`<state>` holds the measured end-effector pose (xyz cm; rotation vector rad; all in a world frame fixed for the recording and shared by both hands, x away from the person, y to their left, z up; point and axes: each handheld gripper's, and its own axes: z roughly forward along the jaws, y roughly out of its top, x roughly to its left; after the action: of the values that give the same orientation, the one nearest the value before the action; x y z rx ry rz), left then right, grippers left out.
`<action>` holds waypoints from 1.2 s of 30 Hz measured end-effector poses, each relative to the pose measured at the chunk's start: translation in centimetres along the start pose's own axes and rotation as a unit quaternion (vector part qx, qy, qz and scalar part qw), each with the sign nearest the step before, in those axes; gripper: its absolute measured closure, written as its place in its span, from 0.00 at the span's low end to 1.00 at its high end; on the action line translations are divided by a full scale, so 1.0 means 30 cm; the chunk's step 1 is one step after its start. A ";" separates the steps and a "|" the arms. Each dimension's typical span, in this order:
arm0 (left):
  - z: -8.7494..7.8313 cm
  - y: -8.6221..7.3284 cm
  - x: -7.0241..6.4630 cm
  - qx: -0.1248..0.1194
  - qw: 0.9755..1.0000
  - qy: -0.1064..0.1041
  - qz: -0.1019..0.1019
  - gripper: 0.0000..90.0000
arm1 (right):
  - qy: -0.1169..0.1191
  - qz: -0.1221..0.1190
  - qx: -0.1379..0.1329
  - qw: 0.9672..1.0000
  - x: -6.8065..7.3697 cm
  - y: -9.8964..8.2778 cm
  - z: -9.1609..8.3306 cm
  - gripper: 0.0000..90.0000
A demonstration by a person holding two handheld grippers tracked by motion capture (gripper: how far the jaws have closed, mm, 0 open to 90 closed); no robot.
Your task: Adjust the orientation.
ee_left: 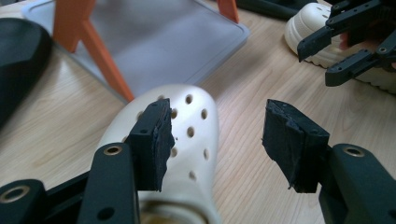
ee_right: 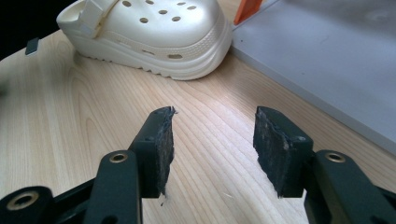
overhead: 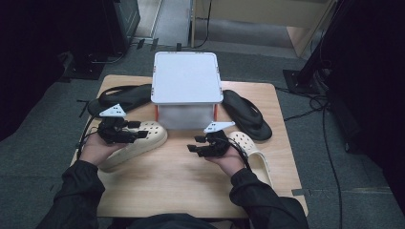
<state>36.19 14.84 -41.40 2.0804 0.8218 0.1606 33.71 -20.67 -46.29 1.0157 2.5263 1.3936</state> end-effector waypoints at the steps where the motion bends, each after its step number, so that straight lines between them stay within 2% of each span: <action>1: -0.007 -0.004 0.002 -0.002 1.000 0.003 -0.003 0.48 | 0.002 -0.001 0.000 1.000 0.000 0.001 0.003 0.54; 11: -0.069 -0.049 0.034 -0.009 1.000 0.025 -0.015 0.47 | 0.015 -0.010 0.006 1.000 0.008 0.022 0.034 0.54; 16: -0.100 -0.082 0.061 -0.014 0.999 0.036 -0.029 0.47 | 0.022 -0.015 0.008 1.000 0.011 0.031 0.048 0.54; 19: -0.105 -0.097 0.076 -0.017 0.999 0.035 -0.030 0.47 | 0.023 -0.013 0.011 1.000 0.012 0.032 0.052 0.54; 25: -0.115 -0.128 0.113 -0.005 0.999 0.033 -0.040 0.47 | 0.023 -0.013 0.011 1.000 0.011 0.032 0.052 0.54; 29: -0.119 -0.147 0.137 -0.010 0.998 0.036 -0.046 0.45 | 0.022 -0.013 0.010 1.000 0.009 0.031 0.051 0.54; 36: -0.099 -0.174 0.195 -0.007 0.998 0.029 -0.059 0.46 | 0.022 -0.012 0.014 1.000 0.012 0.028 0.054 0.53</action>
<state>36.97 22.54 -44.63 2.0152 0.9744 0.1622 34.48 -18.98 -46.49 0.9659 2.5871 1.3927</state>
